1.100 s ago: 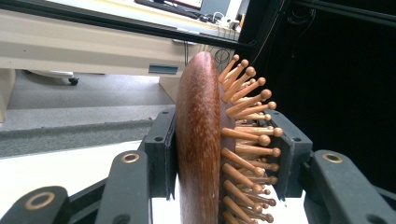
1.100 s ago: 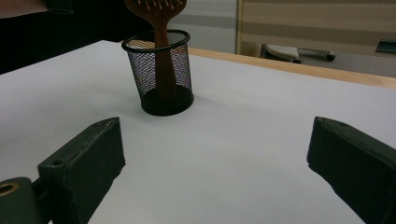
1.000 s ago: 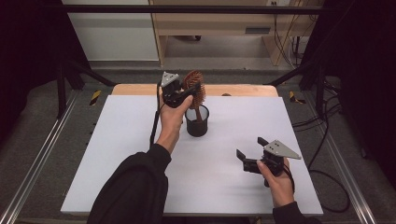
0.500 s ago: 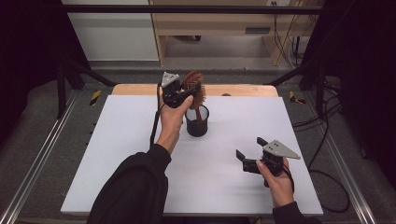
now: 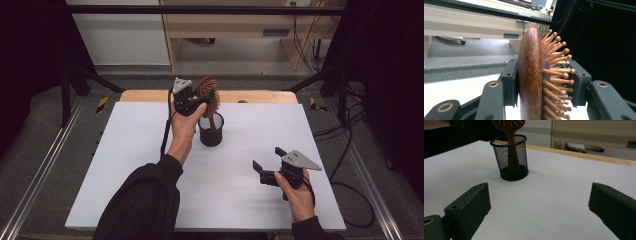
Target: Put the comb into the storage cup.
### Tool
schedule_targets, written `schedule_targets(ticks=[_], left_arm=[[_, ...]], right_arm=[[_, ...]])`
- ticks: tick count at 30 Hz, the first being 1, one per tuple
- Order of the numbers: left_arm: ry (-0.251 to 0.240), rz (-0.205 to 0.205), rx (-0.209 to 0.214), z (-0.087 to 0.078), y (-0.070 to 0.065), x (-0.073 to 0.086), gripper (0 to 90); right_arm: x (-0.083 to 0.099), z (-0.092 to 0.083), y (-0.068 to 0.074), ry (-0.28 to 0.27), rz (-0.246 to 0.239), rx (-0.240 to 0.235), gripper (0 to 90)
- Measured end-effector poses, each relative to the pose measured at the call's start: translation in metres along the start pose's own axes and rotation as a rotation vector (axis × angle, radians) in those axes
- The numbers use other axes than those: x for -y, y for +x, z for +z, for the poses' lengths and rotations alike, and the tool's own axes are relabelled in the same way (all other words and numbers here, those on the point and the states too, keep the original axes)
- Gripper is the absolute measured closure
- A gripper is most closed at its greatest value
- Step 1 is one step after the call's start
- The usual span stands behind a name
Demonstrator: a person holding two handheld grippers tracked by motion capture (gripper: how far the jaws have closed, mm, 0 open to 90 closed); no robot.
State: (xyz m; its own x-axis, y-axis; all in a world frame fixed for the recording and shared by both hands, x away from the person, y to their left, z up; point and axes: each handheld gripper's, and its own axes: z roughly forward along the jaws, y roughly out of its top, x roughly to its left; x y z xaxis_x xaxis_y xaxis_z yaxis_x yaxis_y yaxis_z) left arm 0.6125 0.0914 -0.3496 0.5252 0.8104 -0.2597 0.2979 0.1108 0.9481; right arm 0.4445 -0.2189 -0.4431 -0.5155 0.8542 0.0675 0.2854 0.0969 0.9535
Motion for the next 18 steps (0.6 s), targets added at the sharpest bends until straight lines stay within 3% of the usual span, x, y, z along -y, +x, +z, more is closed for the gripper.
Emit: schedule_targets(ticks=[18], left_arm=[[0.003, -0.006, 0.001, -0.0005, 0.0017, 0.0031, 51.0]], right_arm=[[0.0002, 0.0007, 0.0009, 0.003, -0.002, -0.005, 4.3]])
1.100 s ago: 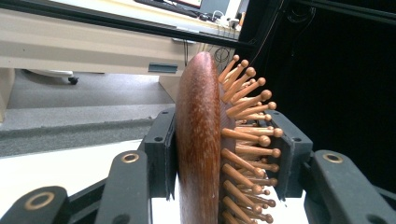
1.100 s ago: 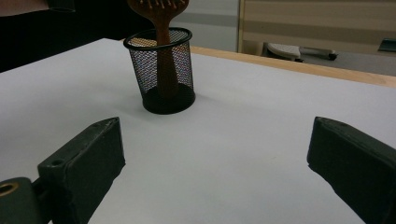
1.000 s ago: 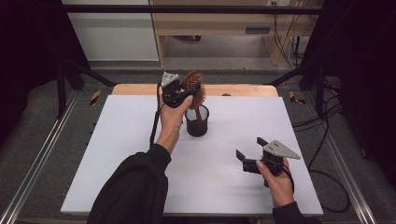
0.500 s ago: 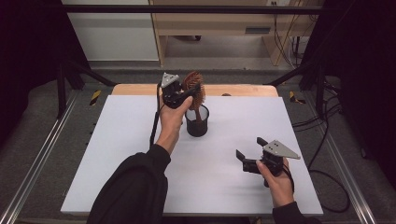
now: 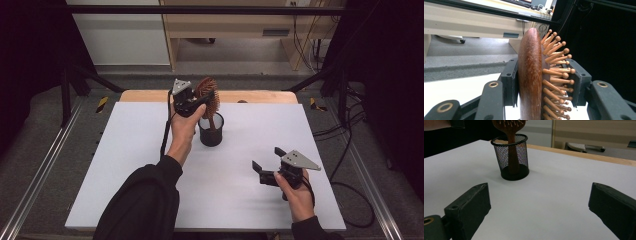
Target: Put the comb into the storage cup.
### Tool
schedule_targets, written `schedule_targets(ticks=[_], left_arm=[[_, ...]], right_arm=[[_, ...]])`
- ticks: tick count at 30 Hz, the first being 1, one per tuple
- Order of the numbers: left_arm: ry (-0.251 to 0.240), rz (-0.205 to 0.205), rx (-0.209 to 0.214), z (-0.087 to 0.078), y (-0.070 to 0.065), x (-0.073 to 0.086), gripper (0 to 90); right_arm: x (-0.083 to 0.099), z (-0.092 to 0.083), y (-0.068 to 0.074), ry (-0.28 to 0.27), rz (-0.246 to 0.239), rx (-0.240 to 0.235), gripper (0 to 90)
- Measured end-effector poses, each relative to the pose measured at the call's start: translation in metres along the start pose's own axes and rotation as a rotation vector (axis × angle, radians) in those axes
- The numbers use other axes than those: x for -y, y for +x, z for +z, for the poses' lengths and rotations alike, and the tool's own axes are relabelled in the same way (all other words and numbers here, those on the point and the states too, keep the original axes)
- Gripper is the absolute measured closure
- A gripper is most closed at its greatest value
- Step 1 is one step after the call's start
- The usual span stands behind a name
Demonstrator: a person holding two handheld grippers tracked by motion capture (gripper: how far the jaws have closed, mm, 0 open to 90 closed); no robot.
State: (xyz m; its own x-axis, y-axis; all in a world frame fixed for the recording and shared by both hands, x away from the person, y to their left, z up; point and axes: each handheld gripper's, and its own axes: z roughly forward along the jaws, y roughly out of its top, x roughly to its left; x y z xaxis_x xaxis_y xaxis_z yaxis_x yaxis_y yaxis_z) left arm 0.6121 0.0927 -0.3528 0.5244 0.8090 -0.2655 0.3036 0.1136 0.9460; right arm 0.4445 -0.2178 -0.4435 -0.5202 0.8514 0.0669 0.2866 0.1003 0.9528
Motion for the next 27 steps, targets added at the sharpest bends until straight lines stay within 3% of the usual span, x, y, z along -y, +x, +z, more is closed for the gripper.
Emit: schedule_targets(ticks=[27], left_arm=[[0.013, 0.010, 0.004, -0.0019, 0.0044, -0.0013, 49.4]], right_arm=[[0.0003, 0.0010, 0.0009, 0.005, -0.003, -0.007, 4.4]])
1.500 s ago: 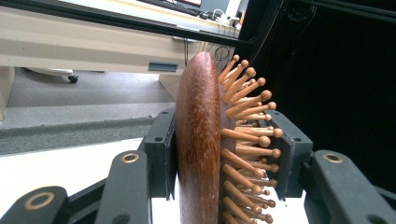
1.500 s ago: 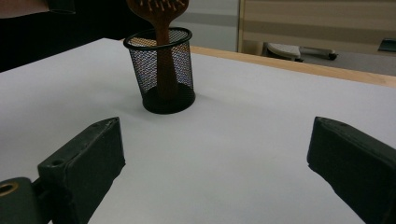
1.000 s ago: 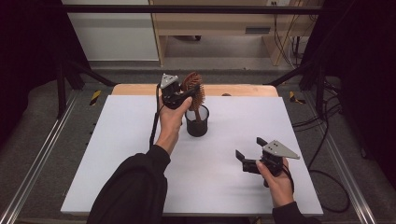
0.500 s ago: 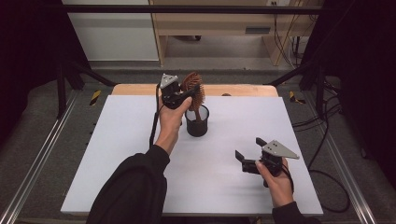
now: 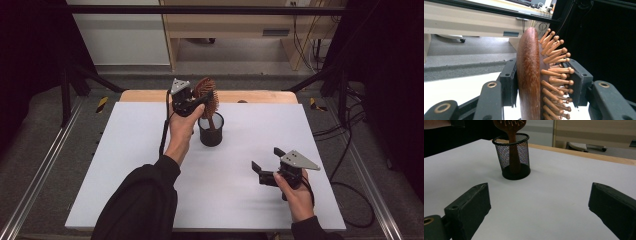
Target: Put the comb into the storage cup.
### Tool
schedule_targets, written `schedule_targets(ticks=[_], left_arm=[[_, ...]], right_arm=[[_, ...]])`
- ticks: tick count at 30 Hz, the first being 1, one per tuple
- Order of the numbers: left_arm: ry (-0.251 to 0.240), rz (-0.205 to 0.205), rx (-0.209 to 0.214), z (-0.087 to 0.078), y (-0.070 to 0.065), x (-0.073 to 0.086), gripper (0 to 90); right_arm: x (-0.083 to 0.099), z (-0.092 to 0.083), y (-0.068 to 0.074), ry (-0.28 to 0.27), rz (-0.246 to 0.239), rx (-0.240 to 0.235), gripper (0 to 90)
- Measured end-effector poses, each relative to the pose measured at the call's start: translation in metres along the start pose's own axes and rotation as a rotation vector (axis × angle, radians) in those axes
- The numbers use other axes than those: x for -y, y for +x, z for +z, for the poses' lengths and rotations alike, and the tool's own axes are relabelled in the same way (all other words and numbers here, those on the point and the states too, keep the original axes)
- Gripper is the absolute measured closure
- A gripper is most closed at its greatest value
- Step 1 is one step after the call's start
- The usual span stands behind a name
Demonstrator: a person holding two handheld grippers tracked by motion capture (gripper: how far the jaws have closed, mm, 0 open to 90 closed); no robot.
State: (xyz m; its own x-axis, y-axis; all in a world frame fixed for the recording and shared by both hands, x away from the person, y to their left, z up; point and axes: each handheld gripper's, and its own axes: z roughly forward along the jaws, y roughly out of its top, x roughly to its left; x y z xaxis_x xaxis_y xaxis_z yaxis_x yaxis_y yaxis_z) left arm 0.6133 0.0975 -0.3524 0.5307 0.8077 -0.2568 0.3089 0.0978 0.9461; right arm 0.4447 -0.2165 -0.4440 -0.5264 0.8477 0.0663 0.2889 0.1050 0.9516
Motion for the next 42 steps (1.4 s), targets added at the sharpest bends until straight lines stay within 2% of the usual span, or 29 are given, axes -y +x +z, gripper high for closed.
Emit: schedule_targets(ticks=[42], left_arm=[[0.030, 0.008, -0.010, -0.003, 0.019, -0.002, 44.1]], right_arm=[[0.000, 0.001, 0.002, 0.002, -0.007, -0.007, 4.4]])
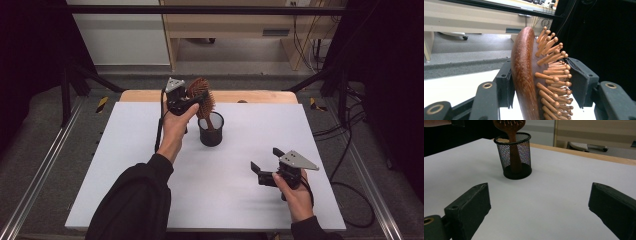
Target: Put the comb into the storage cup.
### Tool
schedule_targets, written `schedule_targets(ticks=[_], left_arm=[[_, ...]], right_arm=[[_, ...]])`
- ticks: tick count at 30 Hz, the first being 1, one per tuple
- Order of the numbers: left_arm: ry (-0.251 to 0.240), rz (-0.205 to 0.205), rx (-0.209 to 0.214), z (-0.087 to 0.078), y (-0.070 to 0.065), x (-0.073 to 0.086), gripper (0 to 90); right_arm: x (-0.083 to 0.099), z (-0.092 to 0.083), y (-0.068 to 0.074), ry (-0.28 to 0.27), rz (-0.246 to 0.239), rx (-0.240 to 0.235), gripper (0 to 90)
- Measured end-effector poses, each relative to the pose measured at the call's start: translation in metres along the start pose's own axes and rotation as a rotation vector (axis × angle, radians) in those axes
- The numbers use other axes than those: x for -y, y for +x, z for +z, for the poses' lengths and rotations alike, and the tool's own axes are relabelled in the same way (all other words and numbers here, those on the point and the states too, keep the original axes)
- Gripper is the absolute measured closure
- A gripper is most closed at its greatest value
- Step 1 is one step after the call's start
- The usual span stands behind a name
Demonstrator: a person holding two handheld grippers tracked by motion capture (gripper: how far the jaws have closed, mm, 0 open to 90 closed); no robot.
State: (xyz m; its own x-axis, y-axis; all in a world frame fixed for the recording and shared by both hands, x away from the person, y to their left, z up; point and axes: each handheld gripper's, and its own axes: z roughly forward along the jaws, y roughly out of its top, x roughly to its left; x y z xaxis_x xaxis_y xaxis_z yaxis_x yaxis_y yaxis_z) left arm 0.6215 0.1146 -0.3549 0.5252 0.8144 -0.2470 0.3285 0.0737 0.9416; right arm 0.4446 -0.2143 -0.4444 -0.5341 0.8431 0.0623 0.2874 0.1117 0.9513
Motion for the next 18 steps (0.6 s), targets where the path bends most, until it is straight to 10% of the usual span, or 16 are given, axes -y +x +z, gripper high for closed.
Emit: schedule_targets(ticks=[18], left_arm=[[0.007, -0.011, -0.008, -0.0016, 0.0076, 0.0005, 41.6]], right_arm=[[0.0002, 0.0006, 0.0007, 0.002, -0.004, -0.005, 4.3]])
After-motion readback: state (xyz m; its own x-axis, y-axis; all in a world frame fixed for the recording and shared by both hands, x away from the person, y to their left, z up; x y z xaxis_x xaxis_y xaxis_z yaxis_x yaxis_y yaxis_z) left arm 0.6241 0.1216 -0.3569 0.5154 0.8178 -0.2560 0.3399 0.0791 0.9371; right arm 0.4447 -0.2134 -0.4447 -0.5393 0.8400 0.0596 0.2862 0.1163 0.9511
